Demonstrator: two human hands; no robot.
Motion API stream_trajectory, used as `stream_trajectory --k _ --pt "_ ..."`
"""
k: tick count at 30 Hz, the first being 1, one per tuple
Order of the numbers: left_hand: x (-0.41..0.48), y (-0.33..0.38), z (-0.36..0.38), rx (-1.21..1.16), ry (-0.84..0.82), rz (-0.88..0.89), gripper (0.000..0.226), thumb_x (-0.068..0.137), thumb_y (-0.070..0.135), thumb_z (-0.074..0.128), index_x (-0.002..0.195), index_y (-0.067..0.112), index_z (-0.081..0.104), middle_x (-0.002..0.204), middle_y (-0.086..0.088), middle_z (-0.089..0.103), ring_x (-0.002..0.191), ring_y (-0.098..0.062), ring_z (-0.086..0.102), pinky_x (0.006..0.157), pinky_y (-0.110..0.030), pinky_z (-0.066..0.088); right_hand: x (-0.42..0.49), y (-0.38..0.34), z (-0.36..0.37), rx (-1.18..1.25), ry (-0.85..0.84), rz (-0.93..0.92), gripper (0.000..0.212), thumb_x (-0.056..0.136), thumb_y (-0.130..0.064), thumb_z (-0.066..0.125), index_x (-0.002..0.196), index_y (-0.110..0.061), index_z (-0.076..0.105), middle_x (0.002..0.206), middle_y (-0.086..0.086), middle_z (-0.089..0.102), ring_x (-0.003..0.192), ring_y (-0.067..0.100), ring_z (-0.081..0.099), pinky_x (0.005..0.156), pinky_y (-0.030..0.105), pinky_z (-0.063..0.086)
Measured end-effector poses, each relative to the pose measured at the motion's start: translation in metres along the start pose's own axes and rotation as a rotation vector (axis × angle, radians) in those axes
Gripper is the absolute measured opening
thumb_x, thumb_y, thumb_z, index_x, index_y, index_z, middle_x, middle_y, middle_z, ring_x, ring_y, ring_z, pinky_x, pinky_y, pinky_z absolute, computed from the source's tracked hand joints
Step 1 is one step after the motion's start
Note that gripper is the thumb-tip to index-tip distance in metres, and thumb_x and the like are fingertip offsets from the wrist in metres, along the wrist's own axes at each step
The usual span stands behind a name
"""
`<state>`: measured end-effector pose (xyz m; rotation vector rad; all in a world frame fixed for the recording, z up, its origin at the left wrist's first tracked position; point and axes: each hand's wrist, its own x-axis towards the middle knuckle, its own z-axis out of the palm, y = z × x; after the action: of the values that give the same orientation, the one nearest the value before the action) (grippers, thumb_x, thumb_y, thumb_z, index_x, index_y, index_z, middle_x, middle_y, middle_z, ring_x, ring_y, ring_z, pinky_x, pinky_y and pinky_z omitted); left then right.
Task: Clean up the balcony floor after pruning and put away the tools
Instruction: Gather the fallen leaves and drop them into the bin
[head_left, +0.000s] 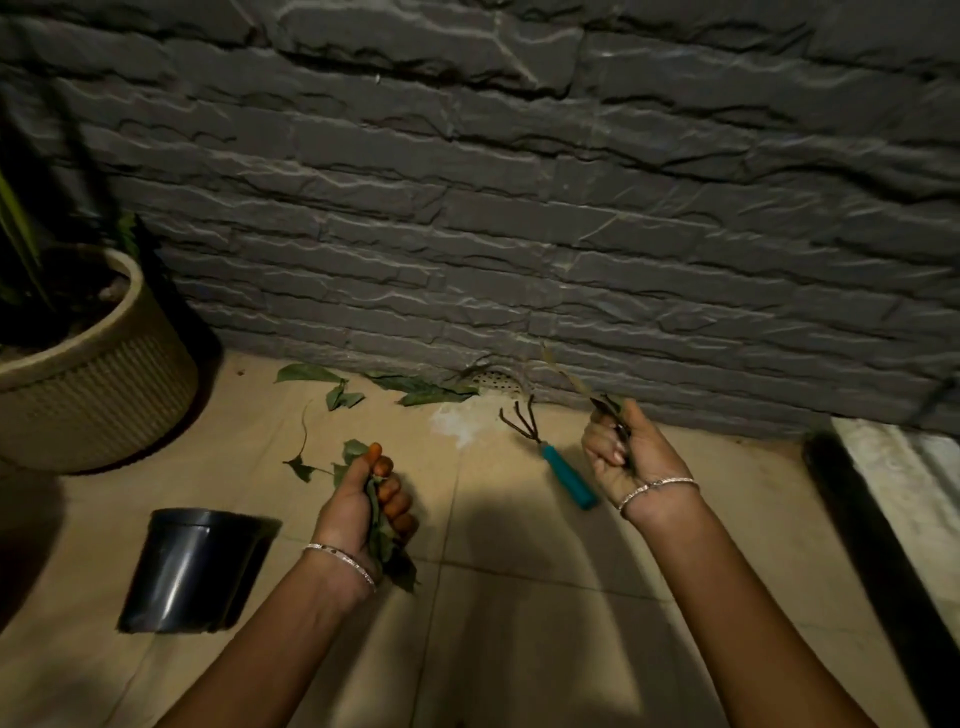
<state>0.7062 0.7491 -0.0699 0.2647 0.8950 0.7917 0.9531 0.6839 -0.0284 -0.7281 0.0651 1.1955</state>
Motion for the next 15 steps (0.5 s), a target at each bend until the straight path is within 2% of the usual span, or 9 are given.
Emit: stream_trajectory --k 4,6,8,11,12,13,14,15 --pt "-0.009 0.014 0.042 -0.038 -0.015 0.025 0.039 0.097 0.039 0.047 0.061 0.024 0.04 0.046 0.008 0.031 0.035 -0.008 0.029 0.036 -0.013 0.026 -0.015 -0.016 0.012 0.094 0.047 -0.053 0.022 0.088 -0.013 0.048 0.069 -0.014 0.038 0.05 -0.004 0.031 0.033 0.005 0.027 0.031 0.016 0.025" --pt "-0.021 0.025 0.064 -0.047 -0.011 0.016 0.04 0.097 0.038 0.046 0.061 0.024 0.039 0.046 0.009 0.031 0.035 -0.008 0.029 0.035 -0.013 0.027 -0.026 -0.017 0.019 0.119 0.108 -0.06 0.027 0.099 -0.015 0.042 0.072 -0.013 0.041 0.052 -0.004 0.032 0.036 0.005 0.029 0.033 0.016 0.028" --pt "-0.036 0.042 0.08 -0.049 0.002 -0.007 0.04 0.096 0.038 0.048 0.06 0.025 0.041 0.047 0.009 0.03 0.036 -0.008 0.029 0.035 -0.014 0.028 -0.039 -0.015 0.033 0.103 0.158 -0.032 0.025 0.103 -0.016 0.038 0.08 -0.013 0.046 0.055 -0.003 0.033 0.04 0.006 0.032 0.034 0.016 0.031" --pt "-0.064 0.073 0.102 -0.049 0.002 -0.007 0.039 0.095 0.038 0.051 0.058 0.026 0.044 0.05 0.009 0.03 0.039 -0.008 0.029 0.036 -0.016 0.029 -0.06 -0.019 0.062 0.068 0.225 0.01 0.02 0.101 -0.01 0.043 0.087 -0.012 0.056 0.056 -0.003 0.037 0.043 0.006 0.035 0.036 0.016 0.035" --pt "-0.076 0.086 0.111 -0.049 0.002 0.001 0.039 0.095 0.037 0.051 0.058 0.026 0.044 0.05 0.009 0.03 0.039 -0.008 0.029 0.037 -0.016 0.029 -0.068 -0.022 0.077 0.075 0.222 0.035 0.01 0.094 -0.006 0.054 0.087 -0.011 0.058 0.055 -0.002 0.038 0.042 0.007 0.036 0.036 0.016 0.035" --pt "-0.088 0.097 0.119 -0.048 0.0 0.009 0.039 0.096 0.036 0.05 0.059 0.025 0.044 0.051 0.009 0.03 0.04 -0.008 0.029 0.037 -0.016 0.029 -0.076 -0.025 0.091 0.097 0.218 0.054 0.019 0.078 -0.001 0.073 0.085 -0.009 0.058 0.054 -0.001 0.039 0.041 0.007 0.036 0.035 0.017 0.035" --pt "-0.1 0.106 0.127 -0.053 -0.008 0.015 0.039 0.096 0.035 0.048 0.06 0.025 0.043 0.051 0.008 0.03 0.04 -0.008 0.029 0.038 -0.016 0.028 -0.084 -0.028 0.102 0.125 0.205 0.063 0.048 0.05 0.003 0.09 0.084 -0.007 0.058 0.054 0.0 0.04 0.04 0.008 0.036 0.033 0.017 0.034" --pt "-0.115 0.118 0.136 -0.07 -0.016 0.015 0.038 0.097 0.034 0.047 0.06 0.024 0.042 0.052 0.008 0.029 0.041 -0.008 0.028 0.038 -0.016 0.027 -0.092 -0.035 0.117 0.17 0.173 0.07 0.072 0.023 0.005 0.095 0.084 -0.006 0.058 0.053 0.0 0.04 0.039 0.008 0.036 0.032 0.018 0.032"
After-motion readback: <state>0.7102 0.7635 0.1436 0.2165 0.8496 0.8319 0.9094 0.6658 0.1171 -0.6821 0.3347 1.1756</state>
